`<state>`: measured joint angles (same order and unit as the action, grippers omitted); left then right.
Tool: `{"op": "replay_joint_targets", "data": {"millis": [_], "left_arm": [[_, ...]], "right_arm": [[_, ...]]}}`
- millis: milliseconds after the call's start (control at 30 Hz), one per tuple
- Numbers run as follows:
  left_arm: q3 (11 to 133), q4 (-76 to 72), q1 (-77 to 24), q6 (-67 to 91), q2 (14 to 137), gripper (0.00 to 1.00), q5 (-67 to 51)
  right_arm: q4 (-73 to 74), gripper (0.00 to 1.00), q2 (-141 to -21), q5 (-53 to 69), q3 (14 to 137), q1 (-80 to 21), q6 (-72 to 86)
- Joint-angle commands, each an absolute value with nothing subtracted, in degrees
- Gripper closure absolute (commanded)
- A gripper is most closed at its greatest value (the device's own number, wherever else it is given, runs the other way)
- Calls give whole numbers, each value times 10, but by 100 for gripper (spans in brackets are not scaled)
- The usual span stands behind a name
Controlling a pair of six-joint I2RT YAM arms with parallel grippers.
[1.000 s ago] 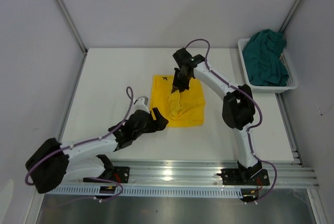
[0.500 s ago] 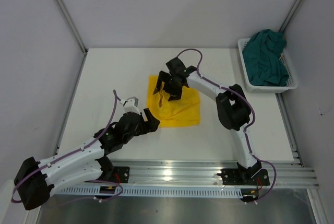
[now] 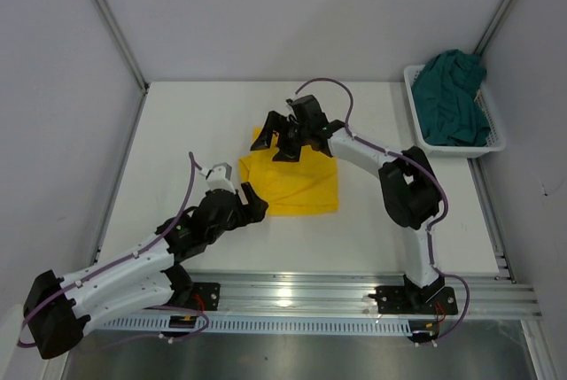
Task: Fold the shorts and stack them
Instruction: Fold the shorts, then neatly place the folded shorts to the corner
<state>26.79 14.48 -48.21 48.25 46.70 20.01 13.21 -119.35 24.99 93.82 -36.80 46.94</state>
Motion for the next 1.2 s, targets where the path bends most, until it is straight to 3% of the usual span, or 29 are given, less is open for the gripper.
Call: {"op": "replay_joint_targets", "data": {"millis": [0, 200, 300, 400, 667, 900, 1167], "left_arm": [[303, 139, -465, 454, 475, 16, 212], [311, 106, -376, 443, 525, 13, 113], [294, 91, -372, 490, 533, 1, 93], [237, 39, -374, 568, 513, 1, 68], [210, 25, -400, 641, 532, 1, 98], [161, -81, -464, 736, 551, 1, 150], [156, -170, -489, 797, 623, 1, 220]], "right_arm": [[46, 8, -1129, 280, 876, -343, 469], [58, 7, -1026, 263, 791, -295, 425], [88, 5, -970, 229, 745, -272, 401], [83, 4, -917, 210, 690, -254, 396], [80, 1, -831, 112, 618, -253, 372], [33, 0, -766, 92, 542, -230, 381], [51, 1, -738, 92, 540, -213, 362]]}}
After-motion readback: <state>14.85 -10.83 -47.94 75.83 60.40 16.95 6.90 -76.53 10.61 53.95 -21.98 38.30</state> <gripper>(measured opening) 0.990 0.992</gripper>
